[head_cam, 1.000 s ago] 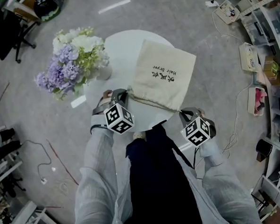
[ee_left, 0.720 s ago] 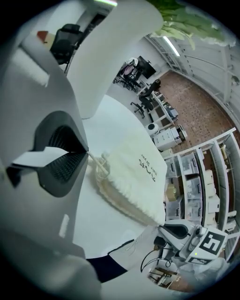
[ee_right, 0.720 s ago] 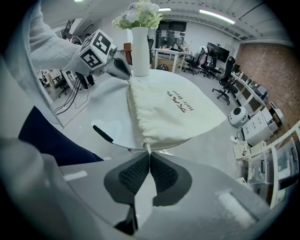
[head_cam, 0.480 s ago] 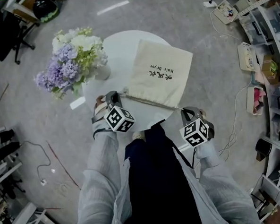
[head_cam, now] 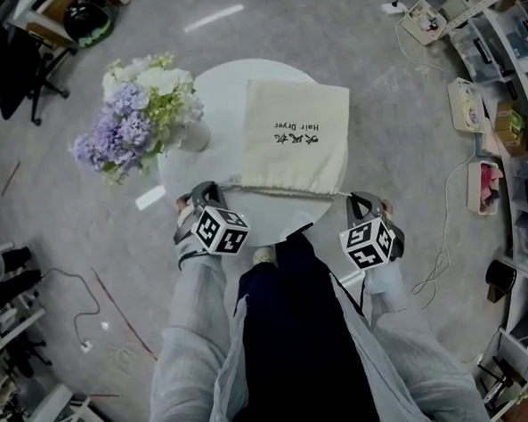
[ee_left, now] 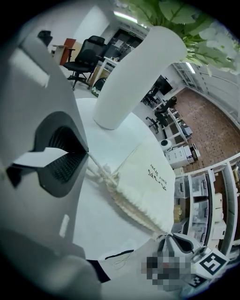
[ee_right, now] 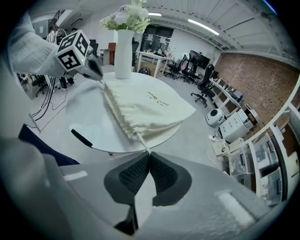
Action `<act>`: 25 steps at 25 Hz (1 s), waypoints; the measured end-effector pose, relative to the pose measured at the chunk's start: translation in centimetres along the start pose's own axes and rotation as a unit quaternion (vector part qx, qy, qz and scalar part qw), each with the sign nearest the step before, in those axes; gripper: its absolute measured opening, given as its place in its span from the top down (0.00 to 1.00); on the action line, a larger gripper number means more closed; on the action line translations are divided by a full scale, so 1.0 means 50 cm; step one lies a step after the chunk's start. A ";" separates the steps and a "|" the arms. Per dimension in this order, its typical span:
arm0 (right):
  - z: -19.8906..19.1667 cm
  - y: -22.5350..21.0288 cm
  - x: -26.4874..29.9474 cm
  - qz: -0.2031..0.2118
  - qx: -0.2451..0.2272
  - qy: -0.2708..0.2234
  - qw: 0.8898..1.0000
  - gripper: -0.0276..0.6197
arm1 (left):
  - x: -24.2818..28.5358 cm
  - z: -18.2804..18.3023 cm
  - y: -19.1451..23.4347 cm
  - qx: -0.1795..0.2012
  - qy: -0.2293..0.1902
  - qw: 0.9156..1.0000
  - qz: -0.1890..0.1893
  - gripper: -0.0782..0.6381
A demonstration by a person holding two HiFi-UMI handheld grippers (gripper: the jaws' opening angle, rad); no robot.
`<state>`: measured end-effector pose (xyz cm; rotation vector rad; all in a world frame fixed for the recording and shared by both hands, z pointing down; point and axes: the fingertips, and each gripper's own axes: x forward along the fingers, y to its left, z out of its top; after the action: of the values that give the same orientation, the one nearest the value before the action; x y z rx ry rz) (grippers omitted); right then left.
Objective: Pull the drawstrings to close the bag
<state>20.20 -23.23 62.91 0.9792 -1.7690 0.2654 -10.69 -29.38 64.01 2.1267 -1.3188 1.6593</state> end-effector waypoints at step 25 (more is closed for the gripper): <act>-0.009 -0.044 -0.017 -0.044 -0.017 0.013 0.999 0.94 | -0.062 -0.122 0.025 0.038 0.040 0.998 0.012 0.86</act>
<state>22.19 -23.95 61.79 1.0224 -1.6967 0.1908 -15.97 -24.91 63.24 2.0694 -1.2838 1.8114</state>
